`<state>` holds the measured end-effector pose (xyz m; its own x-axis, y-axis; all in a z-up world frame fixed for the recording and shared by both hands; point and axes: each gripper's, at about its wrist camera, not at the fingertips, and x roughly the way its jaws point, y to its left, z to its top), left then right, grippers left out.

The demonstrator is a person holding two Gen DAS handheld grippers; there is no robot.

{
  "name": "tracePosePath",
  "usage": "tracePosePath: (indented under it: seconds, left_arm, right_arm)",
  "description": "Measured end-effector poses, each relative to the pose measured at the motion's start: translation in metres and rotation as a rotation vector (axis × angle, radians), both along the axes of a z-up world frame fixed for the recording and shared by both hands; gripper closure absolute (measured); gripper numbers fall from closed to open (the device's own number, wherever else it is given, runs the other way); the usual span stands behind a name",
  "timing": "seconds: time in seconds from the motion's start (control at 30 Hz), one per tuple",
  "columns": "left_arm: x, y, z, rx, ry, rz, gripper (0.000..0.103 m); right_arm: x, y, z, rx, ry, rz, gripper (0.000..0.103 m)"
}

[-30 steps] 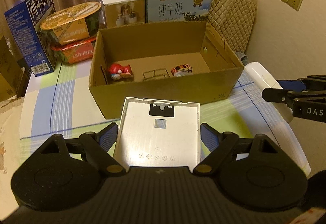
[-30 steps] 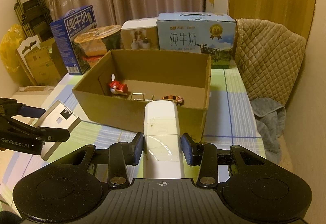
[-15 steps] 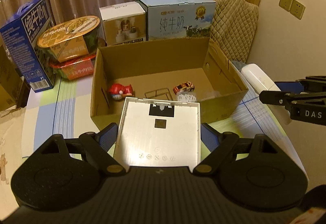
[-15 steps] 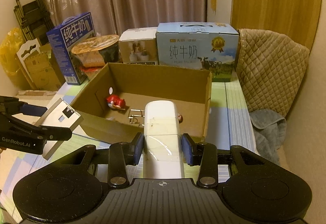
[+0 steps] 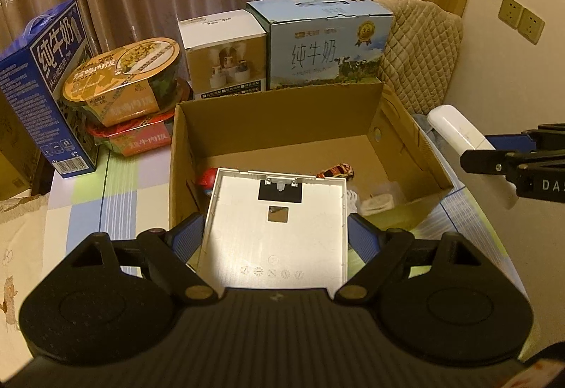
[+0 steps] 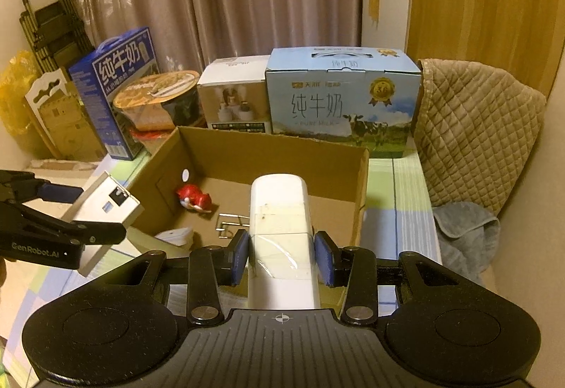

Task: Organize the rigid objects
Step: 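Carry the switch plate and USB stick with both tools over the cardboard box, then lower switch plate and USB stick into the box and open both tools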

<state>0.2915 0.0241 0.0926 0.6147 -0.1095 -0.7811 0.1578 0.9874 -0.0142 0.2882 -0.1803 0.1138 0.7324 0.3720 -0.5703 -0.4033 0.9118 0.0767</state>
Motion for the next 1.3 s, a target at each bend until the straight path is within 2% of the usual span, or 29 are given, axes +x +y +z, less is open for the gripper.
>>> tracePosePath:
  seconds: [0.13, 0.27, 0.63, 1.3]
  left_arm:
    - [0.017, 0.006, -0.002, -0.015, 0.008, 0.018, 0.019]
    - [0.033, 0.007, -0.006, 0.005, 0.012, 0.02, 0.019]
    - [0.066, 0.015, -0.017, 0.0, 0.02, 0.051, 0.019]
    - [0.096, 0.024, -0.056, -0.01, 0.042, 0.075, 0.019]
  right_arm:
    - [0.018, 0.003, 0.002, -0.001, 0.023, -0.006, 0.066]
    - [0.033, 0.01, 0.002, -0.014, 0.031, -0.007, 0.066]
    - [0.069, 0.012, -0.01, 0.057, 0.068, -0.048, 0.066]
    - [0.1, 0.017, -0.042, 0.054, 0.101, -0.072, 0.066]
